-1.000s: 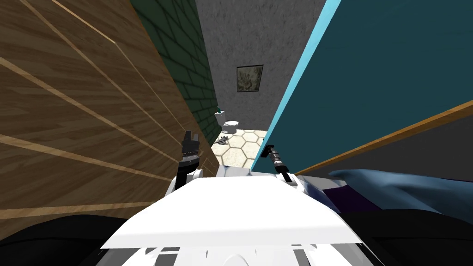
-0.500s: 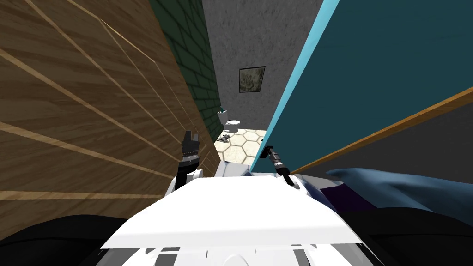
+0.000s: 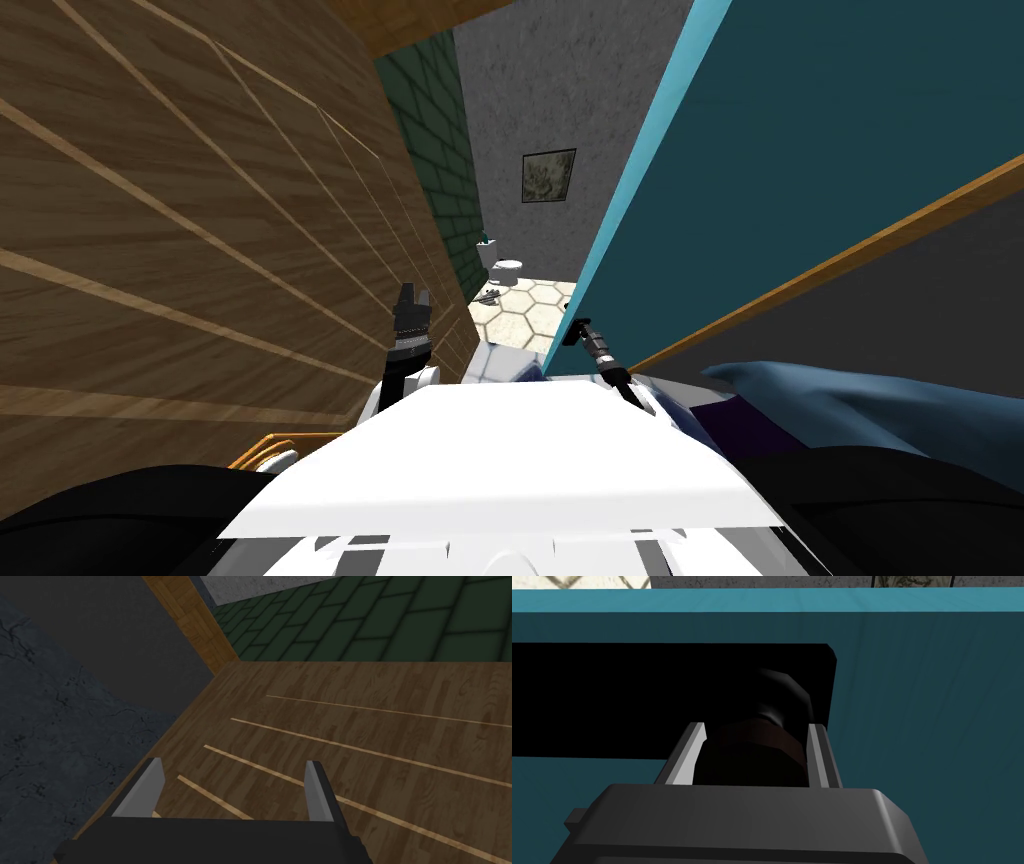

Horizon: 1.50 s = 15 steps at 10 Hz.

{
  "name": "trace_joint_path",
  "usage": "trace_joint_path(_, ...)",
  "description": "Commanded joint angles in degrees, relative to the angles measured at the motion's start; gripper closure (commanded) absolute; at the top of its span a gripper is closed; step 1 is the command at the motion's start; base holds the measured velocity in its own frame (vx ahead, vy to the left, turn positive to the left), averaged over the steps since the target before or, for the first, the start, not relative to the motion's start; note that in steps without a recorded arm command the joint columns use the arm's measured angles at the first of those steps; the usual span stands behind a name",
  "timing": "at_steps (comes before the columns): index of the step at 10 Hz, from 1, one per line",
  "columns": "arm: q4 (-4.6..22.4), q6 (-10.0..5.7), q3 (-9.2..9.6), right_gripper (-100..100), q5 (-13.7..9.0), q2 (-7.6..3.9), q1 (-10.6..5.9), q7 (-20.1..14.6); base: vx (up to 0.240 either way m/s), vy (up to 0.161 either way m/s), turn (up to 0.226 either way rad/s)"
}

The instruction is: Pull the door open

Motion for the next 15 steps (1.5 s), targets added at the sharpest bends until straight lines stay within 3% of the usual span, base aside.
trace_joint_path(1, 0.0, -1.04, 0.05, 100, 0.2, -0.52, 0.38, -0.6, -0.177, -0.082, 0.131)
trace_joint_path(8, 0.6, -6.88, 0.20, 100, 1.2, -3.71, 3.19, -4.0, -0.207, -0.071, 0.124)
trace_joint_path(9, 0.9, -6.38, 0.14, 100, 1.1, -3.51, 2.71, -3.7, -0.092, -0.029, 0.016)
trace_joint_path(15, 3.0, -11.54, 0.56, 100, 1.5, -6.46, 3.68, -5.9, -0.215, -0.087, 0.141)
